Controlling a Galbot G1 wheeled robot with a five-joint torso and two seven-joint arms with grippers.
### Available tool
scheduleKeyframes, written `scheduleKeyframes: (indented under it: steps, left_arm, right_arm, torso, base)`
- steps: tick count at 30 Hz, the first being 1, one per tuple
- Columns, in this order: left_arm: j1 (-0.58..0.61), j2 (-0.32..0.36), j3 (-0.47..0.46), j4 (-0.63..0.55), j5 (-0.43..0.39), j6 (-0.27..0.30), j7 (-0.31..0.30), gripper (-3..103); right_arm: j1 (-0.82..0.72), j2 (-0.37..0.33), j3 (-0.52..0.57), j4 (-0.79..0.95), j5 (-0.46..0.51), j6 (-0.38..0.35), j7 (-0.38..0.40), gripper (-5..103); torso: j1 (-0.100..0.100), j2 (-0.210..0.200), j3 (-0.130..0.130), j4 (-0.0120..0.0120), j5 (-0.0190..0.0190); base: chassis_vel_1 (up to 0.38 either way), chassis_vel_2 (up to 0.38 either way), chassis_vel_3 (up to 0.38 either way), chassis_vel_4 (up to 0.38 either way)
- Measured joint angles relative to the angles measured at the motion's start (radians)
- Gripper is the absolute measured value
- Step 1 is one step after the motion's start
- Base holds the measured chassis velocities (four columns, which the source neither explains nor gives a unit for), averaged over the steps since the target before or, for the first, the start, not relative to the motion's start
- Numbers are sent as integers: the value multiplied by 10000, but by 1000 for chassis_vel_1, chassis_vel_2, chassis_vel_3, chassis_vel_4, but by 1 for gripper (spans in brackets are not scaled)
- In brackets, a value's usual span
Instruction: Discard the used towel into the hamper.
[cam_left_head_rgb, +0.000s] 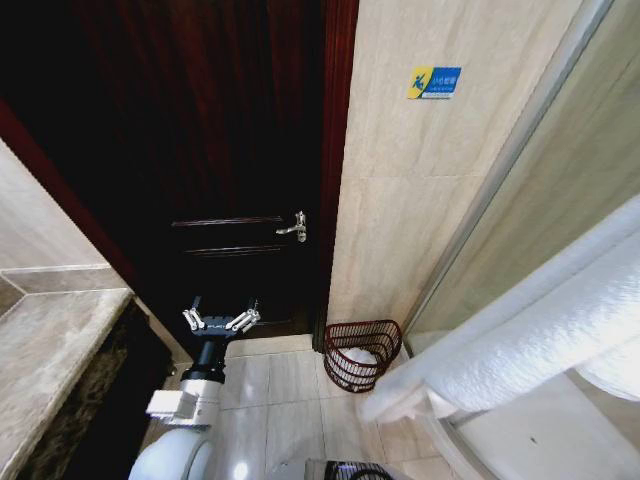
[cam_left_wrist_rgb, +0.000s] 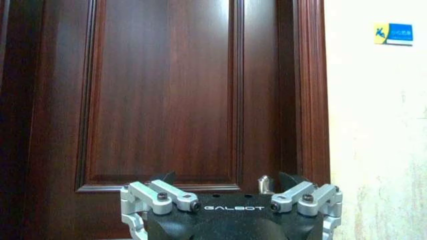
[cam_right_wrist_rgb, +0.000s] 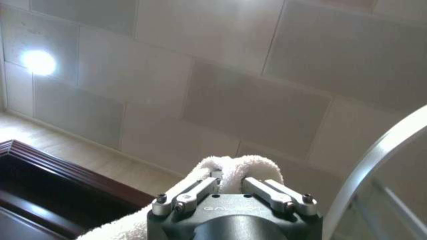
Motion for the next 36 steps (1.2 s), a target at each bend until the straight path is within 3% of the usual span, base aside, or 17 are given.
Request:
scheduleKeyframes:
  steps: [16,22,31,36]
  left_arm:
    - [0,1,0,0,0,0,0,100]
    - [0,0,0,0,0,0,0,100]
    - [0,-1,1,0,0,0,0,100]
    - [0,3,-1,0,0,0,0,100]
  right_arm:
    - [117,-6,-52,-34,16,-29,-49,3]
    - [106,57,-57,-15,-100,-126,-84,3]
    - [93,101,-88,19,-138,-145,-80,3]
    - [33,190,-114,35,-198,-143,-100,3]
  torso:
    - [-5,2,-1,-2,2]
    - [1,1,0,7,0]
    - [1,1,0,-1,6]
    - [0,1,-1,0,-8]
  base:
    - [4,28,24,12]
    - [62,63,59,48]
    - [32,21,-29,-24]
    - [105,92,-101,-85]
